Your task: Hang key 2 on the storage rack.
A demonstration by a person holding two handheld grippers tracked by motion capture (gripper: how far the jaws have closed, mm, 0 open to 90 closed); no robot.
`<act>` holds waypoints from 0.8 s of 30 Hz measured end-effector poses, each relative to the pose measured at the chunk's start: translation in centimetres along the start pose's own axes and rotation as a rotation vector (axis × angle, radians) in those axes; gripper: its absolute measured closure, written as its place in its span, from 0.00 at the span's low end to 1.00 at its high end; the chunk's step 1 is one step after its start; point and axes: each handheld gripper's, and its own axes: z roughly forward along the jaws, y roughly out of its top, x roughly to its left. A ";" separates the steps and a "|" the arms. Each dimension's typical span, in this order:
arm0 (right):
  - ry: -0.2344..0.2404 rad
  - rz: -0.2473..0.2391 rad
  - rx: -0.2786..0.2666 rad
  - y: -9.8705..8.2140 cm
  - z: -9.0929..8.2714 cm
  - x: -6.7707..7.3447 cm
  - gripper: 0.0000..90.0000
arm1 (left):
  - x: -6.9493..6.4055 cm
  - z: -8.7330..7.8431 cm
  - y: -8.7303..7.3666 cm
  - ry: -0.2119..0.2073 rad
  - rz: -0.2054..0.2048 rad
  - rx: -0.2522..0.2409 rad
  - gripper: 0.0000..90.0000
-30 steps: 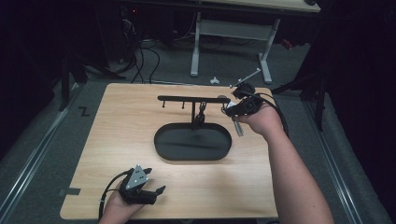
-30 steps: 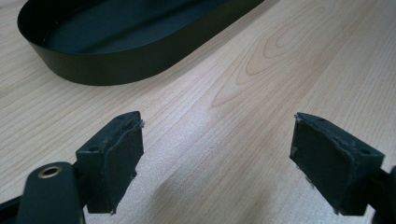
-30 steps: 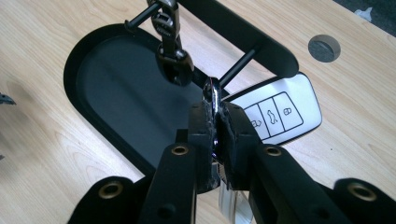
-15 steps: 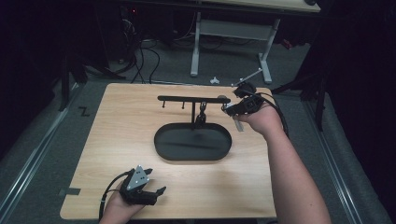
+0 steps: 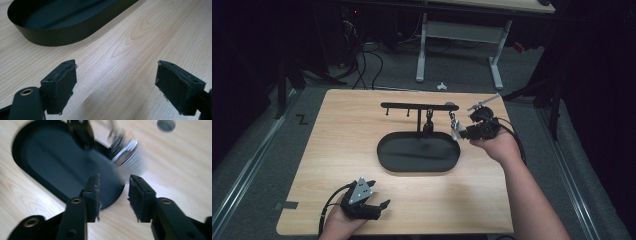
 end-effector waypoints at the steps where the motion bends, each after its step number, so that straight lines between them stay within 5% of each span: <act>1: 0.005 -0.005 -0.004 -1.1 0.5 0.2 0.68 | 0.0 0.0 0.0 0.000 0.000 0.000 0.19; 13: -0.075 0.030 -0.146 -11.9 4.2 1.9 0.63 | -0.3 0.2 0.2 0.027 -0.003 0.008 0.20; 19: -0.060 0.134 -0.307 -18.4 5.0 3.0 0.63 | -0.4 0.2 0.4 0.040 -0.021 0.001 0.20; 24: -0.079 0.108 -0.365 -20.0 4.0 3.7 0.59 | -0.7 0.1 0.5 0.037 -0.026 -0.007 0.21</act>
